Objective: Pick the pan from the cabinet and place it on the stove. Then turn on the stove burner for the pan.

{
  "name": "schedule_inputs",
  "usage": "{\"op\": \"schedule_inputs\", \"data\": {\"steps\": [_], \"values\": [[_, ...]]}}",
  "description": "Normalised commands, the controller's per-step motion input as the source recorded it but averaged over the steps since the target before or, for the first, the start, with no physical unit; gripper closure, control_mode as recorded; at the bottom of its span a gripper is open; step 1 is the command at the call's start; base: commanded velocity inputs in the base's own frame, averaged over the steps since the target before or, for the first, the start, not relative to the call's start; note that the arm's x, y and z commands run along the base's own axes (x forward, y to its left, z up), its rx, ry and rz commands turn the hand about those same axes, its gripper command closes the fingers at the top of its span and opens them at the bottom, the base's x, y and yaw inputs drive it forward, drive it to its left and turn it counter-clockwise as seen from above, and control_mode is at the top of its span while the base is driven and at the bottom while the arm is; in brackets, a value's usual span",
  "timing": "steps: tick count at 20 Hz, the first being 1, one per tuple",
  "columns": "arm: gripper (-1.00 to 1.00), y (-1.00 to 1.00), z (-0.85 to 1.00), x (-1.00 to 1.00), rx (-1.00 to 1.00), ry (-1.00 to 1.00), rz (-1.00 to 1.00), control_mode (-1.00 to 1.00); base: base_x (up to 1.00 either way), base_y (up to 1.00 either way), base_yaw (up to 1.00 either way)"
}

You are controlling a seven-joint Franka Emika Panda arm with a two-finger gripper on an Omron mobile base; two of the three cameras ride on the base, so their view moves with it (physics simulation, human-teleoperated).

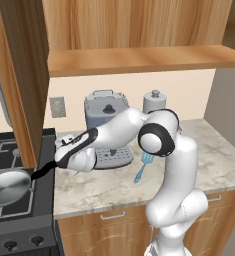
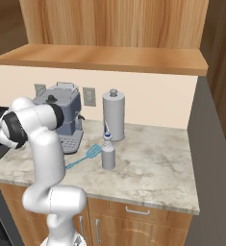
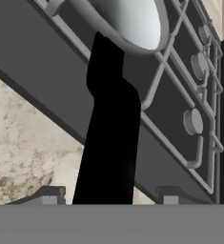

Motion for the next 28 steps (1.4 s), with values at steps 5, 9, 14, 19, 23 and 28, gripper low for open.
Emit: {"op": "schedule_inputs", "data": {"steps": [5,9,14,19,23,28], "values": [[-1.00,0.00,0.01,-0.05,0.00,0.00,0.00,-1.00,0.00,0.00,0.00],[-1.00,0.00,0.11,-0.17,0.00,0.00,0.00,-1.00,0.00,0.00,0.00],[-1.00,0.00,0.32,-0.25,0.00,0.02,0.00,-1.00,0.00,0.00,0.00],[-1.00,0.00,0.46,-0.23,0.00,0.00,0.00,-1.00,0.00,0.00,0.00],[-1.00,0.00,0.51,-0.16,-0.04,0.00,0.00,-1.00,0.00,0.00,0.00],[-1.00,-0.02,0.40,-0.11,-0.01,0.00,0.00,-1.00,0.00,0.00,0.00]]}}
